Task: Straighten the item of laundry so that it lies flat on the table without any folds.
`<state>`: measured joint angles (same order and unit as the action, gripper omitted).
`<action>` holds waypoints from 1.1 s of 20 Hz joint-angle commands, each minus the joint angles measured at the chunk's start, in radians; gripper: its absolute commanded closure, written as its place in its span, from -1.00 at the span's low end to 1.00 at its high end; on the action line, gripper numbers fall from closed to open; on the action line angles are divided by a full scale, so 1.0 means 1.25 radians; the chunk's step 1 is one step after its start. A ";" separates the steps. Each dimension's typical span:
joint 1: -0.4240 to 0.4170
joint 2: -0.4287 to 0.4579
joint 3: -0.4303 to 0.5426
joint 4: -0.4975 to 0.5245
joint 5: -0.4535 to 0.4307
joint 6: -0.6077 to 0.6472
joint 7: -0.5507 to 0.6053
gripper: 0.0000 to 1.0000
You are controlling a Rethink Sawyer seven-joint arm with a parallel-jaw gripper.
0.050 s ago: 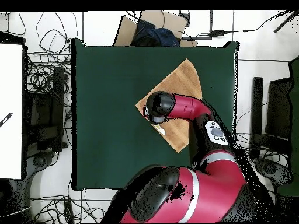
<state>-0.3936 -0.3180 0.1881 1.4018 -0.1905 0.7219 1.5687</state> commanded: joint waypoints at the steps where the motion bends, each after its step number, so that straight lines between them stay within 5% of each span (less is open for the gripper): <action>1: -0.004 0.047 0.015 0.018 -0.037 -0.081 0.049 -1.00; 22: 0.000 0.043 0.010 0.016 -0.038 -0.076 0.052 -1.00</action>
<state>-0.3936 -0.3180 0.1881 1.4018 -0.1905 0.7219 1.5687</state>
